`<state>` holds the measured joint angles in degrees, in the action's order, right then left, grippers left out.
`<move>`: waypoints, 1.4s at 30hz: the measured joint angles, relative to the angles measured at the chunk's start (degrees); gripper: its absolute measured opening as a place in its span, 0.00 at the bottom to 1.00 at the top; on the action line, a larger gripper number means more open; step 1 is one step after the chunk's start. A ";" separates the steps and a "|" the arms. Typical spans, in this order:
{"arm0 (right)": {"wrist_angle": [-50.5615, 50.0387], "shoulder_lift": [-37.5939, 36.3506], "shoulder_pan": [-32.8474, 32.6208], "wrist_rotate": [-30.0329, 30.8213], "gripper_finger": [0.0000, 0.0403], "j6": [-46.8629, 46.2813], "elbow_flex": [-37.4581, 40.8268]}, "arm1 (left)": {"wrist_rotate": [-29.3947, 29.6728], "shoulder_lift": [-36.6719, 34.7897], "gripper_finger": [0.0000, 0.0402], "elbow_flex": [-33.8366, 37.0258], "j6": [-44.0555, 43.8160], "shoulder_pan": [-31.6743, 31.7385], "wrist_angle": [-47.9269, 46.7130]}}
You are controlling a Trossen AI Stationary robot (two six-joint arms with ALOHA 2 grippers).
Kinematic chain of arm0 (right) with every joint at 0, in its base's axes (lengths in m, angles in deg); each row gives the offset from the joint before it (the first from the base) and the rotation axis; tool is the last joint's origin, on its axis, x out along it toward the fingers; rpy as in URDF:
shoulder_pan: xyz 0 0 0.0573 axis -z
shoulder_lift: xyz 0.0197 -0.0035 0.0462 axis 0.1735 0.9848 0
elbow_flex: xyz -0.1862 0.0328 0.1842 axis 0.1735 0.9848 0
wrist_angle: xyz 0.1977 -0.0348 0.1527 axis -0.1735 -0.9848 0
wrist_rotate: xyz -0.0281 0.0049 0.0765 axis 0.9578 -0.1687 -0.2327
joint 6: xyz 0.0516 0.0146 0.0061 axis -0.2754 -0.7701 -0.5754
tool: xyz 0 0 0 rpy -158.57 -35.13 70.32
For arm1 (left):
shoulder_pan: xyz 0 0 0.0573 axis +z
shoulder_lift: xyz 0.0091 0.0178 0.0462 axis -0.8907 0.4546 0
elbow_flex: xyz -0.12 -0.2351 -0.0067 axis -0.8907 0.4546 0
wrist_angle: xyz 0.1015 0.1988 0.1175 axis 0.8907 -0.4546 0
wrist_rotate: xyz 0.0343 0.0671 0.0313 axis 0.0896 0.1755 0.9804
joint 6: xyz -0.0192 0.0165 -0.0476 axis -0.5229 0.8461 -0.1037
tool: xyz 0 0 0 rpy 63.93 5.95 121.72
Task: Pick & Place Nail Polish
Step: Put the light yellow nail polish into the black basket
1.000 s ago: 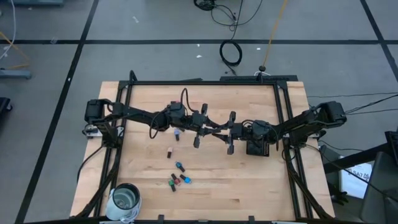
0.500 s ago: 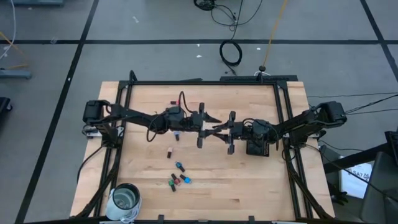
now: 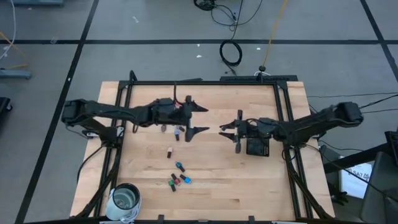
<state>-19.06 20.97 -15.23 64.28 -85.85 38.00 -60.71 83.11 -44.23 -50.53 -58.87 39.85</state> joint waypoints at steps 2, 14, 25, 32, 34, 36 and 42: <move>-7.39 -4.81 -0.15 0.39 0.25 -2.32 0.00 | 0.03 -1.70 0.92 0.02 -0.19 0.64 -3.99; -49.07 -24.44 -0.28 1.21 0.25 -22.88 0.00 | 0.38 -2.98 0.88 2.92 -1.71 4.31 -6.26; -72.93 -25.36 -0.24 -3.77 0.25 -37.86 -1.63 | 7.48 -2.93 0.86 12.11 -6.02 4.95 2.42; -81.38 -23.99 0.63 -4.51 0.25 -43.72 -1.23 | 10.02 -2.92 0.86 12.83 -6.47 4.95 2.17; -80.97 -23.01 0.91 -4.62 0.25 -44.01 -0.27 | 10.01 -2.91 0.86 12.83 -6.47 4.95 2.12; -80.56 -21.84 1.26 -4.73 0.25 -44.02 0.78 | 10.01 -2.93 0.86 12.83 -6.50 4.95 1.73; -78.78 -18.73 1.51 -4.81 0.25 -43.88 1.95 | 10.01 -2.93 0.86 12.83 -7.08 4.95 0.22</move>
<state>-97.84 2.24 -13.72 59.46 -129.72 39.95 -50.70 80.18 -31.40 -57.61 -53.92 40.07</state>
